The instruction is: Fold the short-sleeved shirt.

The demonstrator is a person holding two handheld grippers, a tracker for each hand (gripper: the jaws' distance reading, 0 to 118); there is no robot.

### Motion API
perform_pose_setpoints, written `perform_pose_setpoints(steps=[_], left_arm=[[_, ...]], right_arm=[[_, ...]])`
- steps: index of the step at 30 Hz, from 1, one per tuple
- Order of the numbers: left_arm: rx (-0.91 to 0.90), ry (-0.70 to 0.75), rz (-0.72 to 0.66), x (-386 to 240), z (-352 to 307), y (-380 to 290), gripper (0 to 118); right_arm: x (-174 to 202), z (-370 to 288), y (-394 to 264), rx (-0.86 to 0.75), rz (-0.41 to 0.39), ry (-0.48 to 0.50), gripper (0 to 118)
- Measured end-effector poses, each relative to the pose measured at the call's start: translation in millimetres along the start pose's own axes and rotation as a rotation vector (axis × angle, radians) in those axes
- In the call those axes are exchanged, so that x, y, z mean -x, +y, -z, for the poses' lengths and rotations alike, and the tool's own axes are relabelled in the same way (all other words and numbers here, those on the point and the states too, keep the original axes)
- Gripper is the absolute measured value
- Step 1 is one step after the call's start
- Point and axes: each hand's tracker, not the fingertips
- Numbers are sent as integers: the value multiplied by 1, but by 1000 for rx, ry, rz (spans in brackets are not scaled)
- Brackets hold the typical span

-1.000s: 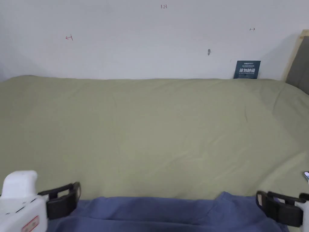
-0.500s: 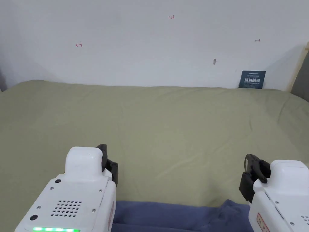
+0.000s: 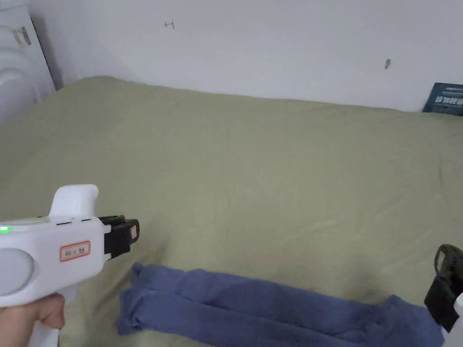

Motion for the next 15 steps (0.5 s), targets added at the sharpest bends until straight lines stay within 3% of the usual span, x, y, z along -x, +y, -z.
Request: perform_pose_setpoints(steps=[4, 8, 9, 10, 11, 12, 15], left_arm=[[199, -113, -174, 74, 46, 1, 0], [312, -217, -265, 100, 73, -14, 0], [336, -261, -291, 102, 76, -18, 8], [365, -308, -315, 104, 82, -21, 36], [371, -321, -322, 104, 86, -23, 90], [372, -331, -317, 103, 92, -26, 114], [403, -405, -377, 106, 104, -35, 116]], right_arm=[[8, 4, -9, 59, -29, 1, 2], [14, 8, -14, 98, -43, -15, 2], [15, 10, -15, 109, -39, -16, 2], [15, 12, -17, 118, -35, -18, 2], [16, 14, -17, 127, -33, -17, 2], [17, 15, -18, 135, -34, -18, 2], [19, 19, -20, 145, -42, -19, 2]])
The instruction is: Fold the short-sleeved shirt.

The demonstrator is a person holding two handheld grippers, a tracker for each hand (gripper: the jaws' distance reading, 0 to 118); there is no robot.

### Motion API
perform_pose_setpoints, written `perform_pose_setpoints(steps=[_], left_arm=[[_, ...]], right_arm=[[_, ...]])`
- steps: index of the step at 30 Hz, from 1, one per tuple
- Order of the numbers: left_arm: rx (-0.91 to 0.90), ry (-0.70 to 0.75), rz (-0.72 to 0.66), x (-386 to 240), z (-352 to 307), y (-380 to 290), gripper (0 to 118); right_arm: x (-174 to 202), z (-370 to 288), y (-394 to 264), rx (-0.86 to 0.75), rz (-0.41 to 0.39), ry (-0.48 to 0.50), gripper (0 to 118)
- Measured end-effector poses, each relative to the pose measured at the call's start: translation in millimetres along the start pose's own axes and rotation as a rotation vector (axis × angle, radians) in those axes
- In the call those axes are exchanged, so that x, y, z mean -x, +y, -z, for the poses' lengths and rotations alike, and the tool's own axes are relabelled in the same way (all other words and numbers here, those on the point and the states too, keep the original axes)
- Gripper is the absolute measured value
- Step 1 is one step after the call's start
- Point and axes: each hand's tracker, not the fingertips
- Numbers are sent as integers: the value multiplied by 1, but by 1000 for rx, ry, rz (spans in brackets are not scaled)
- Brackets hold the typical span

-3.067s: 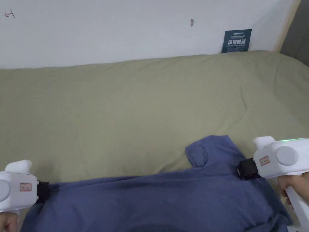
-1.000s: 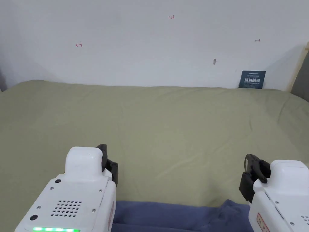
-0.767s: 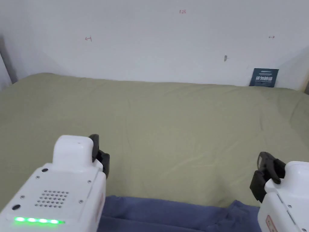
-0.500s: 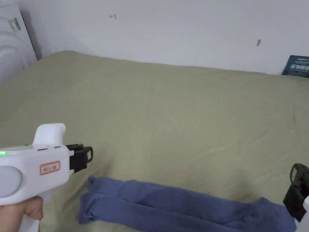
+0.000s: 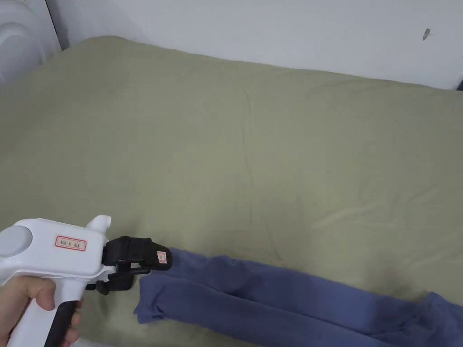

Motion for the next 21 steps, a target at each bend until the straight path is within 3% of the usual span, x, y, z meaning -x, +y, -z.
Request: perform_pose_setpoints(steps=[4, 7, 13, 14, 15, 16, 17, 19, 21], left_arm=[[62, -24, -1, 9, 18, 4, 116], [86, -158, -43, 12, 29, 9, 116], [66, -126, -8, 5, 39, 8, 112], [46, -120, -13, 6, 40, 10, 90], [10, -61, -29, 8, 39, 10, 43], [11, 10, -15, 8, 43, 9, 7], [12, 54, -2, 9, 49, 3, 6], [43, -19, -28, 10, 52, -4, 6], [-1, 1, -17, 8, 45, -7, 6]], right_arm=[[1, -1, 1, 4, -7, 6, 2], [1, 0, 0, 11, -10, 6, 2], [-2, -2, -7, 42, 25, 19, 2], [-2, -3, -8, 42, 30, 18, 2], [-2, -5, -8, 46, 36, 22, 2], [-3, -6, -8, 46, 38, 23, 2], [-3, -7, -8, 40, 44, 4, 2], [-6, -10, -5, 31, 55, 16, 2], [-9, -13, -1, 14, 58, 5, 2]])
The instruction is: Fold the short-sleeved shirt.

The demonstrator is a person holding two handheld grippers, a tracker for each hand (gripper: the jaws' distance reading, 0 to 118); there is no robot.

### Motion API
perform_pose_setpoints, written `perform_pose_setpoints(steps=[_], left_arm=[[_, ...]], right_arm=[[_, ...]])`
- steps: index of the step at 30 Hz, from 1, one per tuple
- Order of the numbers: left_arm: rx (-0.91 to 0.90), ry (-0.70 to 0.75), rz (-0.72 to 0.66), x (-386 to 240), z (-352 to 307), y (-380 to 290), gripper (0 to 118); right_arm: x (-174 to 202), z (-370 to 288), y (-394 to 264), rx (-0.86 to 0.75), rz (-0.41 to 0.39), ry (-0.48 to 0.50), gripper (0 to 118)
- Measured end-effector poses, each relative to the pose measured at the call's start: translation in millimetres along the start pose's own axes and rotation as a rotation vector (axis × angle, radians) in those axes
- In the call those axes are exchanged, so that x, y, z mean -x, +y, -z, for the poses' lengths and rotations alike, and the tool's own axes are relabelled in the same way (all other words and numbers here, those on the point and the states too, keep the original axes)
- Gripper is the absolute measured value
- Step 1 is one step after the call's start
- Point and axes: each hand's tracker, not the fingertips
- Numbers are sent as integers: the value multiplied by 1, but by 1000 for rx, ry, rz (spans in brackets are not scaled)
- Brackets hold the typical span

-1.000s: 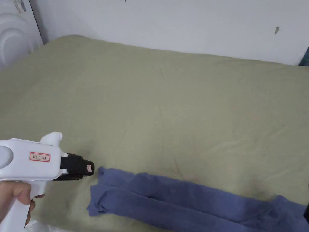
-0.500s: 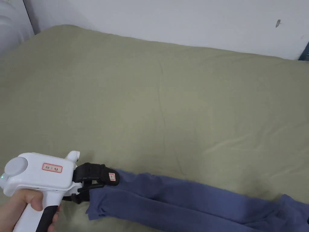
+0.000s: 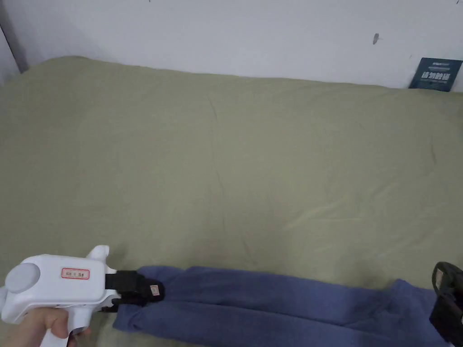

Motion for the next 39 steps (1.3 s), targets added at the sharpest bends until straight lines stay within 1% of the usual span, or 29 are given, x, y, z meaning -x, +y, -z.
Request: perform_pose_setpoints(steps=[2, 5, 7, 8, 10, 12, 13, 17, 21, 25, 27, 28, 30, 32, 33, 34, 35, 36, 37, 38, 39], left_arm=[[-42, -39, -70, 5, -13, 5, 6], [-66, -1, -49, 3, -30, 7, 6], [-91, 10, -55, 7, -46, 6, 6], [-114, 13, -86, 8, -56, 5, 6], [-154, 46, -89, 9, -81, 2, 6], [-190, 111, -62, 5, -104, -3, 6], [-190, 114, -56, 1, -112, -5, 6], [-171, 224, 86, -45, -121, -15, 6], [-135, 226, 226, -107, -103, -27, 6], [-69, 228, 333, -169, -62, -41, 6], [-34, 225, 389, -195, -34, -47, 6], [-35, 228, 388, -206, -17, -51, 6], [4, 235, 409, -220, 17, -58, 6], [56, 275, 467, -232, 56, -67, 6], [93, 282, 477, -230, 75, -66, 6], [101, 282, 467, -229, 93, -68, 11], [109, 298, 474, -229, 113, -71, 42], [119, 307, 478, -228, 128, -73, 84], [137, 300, 492, -230, 141, -78, 114], [148, 284, 483, -226, 152, -79, 118], [153, 273, 475, -224, 156, -80, 118]], right_arm=[[-4, -1, 3, -8, 1, 7, 2], [-8, -2, 5, -19, 13, 10, 2], [-11, -1, 6, -17, 53, 22, 2], [-12, 0, 5, -16, 68, 35, 2], [-11, 3, 5, -8, 64, 35, 2], [-11, 4, 4, -4, 58, 44, 2], [-11, 5, 4, -3, 57, 46, 2], [-12, 4, 2, -10, 62, 46, 2], [-20, -1, -1, -9, 74, 41, 2], [-30, -7, -8, -9, 80, 18, 2], [-38, -8, -11, 0, 103, 16, 2], [-41, -8, -13, 4, 112, 10, 2], [-46, -5, -18, 16, 121, 10, 2], [-52, -4, -20, 34, 134, 12, 2], [-55, -5, -21, 45, 145, 18, 2], [-58, -7, -21, 51, 169, 27, 2], [-60, -10, -20, 42, 185, 27, 2], [-61, -12, -20, 39, 183, 27, 2], [-61, -14, -19, 38, 178, 26, 2], [-62, -15, -18, 36, 175, 23, 2], [-64, -16, -18, 39, 178, 22, 2]])
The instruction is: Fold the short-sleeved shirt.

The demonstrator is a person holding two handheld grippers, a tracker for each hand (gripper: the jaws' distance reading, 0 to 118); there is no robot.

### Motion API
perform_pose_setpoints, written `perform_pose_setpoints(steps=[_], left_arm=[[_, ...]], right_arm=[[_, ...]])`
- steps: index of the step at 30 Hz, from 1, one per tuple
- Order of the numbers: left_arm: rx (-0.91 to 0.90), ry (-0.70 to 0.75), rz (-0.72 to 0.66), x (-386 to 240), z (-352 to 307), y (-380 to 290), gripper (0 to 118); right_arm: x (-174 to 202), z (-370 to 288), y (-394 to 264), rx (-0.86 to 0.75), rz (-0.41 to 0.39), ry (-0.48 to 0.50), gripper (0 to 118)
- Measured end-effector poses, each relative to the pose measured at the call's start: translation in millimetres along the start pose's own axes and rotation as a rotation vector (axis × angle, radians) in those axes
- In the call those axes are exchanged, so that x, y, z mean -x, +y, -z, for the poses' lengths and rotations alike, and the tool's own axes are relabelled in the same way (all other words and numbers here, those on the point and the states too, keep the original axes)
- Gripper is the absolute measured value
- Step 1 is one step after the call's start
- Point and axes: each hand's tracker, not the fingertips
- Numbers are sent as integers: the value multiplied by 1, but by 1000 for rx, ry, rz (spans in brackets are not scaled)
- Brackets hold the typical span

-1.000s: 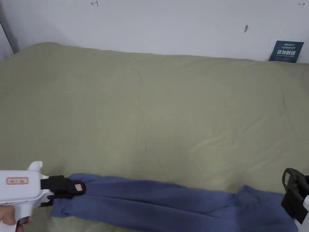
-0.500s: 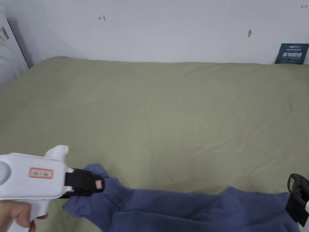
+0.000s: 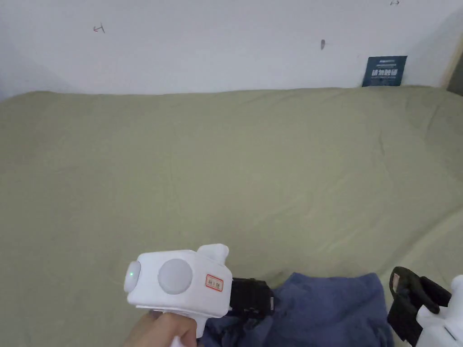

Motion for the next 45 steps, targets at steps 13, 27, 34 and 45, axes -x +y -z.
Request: perform_pose_setpoints(steps=[13, 27, 34, 45], left_arm=[[-78, -85, -206, 53, -30, -12, 0], [-92, -178, -73, 17, -34, -24, 0], [-180, -33, -156, 116, -122, -41, 0], [-101, -346, -350, 186, -36, -47, 118]], right_arm=[[-5, 16, -7, 49, 21, 19, 2], [-3, 12, -5, 75, -12, -3, 2], [24, 21, -7, 80, -43, 51, 2], [47, 24, -9, 107, -81, 85, 2]])
